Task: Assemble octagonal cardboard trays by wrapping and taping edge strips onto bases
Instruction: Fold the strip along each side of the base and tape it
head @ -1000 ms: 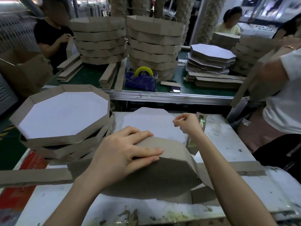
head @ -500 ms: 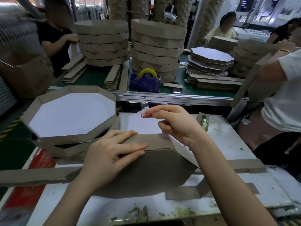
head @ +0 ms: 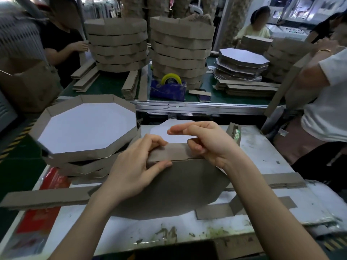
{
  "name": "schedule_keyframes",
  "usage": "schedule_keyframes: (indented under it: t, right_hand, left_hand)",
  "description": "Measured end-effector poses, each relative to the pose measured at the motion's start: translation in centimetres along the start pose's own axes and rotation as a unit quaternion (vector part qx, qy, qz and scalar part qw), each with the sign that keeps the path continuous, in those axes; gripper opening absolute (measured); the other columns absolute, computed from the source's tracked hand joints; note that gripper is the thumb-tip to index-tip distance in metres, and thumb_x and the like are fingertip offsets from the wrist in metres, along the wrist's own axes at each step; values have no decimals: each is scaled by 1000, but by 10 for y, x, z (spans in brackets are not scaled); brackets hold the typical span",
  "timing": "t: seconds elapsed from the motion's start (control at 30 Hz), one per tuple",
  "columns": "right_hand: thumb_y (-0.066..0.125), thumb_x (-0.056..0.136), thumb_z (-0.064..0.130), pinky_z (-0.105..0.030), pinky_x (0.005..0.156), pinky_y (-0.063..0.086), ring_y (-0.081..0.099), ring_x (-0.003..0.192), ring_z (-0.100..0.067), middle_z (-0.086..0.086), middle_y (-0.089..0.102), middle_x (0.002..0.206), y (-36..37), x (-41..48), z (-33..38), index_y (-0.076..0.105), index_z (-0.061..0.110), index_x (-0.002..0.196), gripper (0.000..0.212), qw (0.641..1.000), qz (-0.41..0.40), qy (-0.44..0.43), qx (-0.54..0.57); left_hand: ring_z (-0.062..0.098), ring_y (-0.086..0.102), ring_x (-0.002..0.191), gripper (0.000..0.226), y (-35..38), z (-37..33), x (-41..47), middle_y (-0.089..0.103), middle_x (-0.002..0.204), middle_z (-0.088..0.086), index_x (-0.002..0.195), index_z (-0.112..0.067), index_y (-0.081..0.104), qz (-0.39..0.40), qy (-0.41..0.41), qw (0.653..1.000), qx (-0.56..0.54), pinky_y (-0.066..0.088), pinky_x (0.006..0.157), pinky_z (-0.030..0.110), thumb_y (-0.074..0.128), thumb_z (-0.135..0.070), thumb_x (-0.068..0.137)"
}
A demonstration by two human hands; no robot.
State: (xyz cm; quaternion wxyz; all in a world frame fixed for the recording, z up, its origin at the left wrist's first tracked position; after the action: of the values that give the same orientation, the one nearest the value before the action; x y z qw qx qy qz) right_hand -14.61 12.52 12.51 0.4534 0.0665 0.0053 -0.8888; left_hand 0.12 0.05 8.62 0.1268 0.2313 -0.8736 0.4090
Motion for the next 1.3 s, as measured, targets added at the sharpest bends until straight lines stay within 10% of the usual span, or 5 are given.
schedule_keyframes:
  t: [0.3,0.5,1.3]
  right_hand:
    - [46,94,-2,-12,34,28,35,35,-3,-16,74,104,11,-36,-3,72,-1,98,26,999,17,-11,50]
    - [39,95,-7,-12,31,21,31,29,-4,-16,75,97,26,-64,-24,70,-5,92,32,996,1,8,85]
    - [40,87,-3,-14,32,24,26,31,-5,-17,75,105,23,-77,-55,76,13,65,45,993,-18,56,103]
  left_hand:
    - [14,54,116,56,-1,-1,-2,39,114,-52,116,-37,25,22,19,999,15,47,86,38,64,-54,79]
    - [19,53,117,48,-2,-4,-10,58,128,-11,118,-36,26,40,59,997,11,47,88,44,59,-44,85]
    - [23,52,111,39,-1,-11,-15,58,134,-2,130,-31,61,57,107,988,92,45,92,35,53,-31,92]
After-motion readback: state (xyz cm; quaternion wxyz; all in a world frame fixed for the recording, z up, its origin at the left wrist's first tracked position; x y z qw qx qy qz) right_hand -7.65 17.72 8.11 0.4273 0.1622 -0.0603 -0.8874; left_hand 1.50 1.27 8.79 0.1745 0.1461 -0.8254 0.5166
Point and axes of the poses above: each hand's wrist, its own x-axis towards the middle knuckle, its own y-axis out of the palm, z = x × y, the point moved 3 cm from there along x, towards the middle knuckle
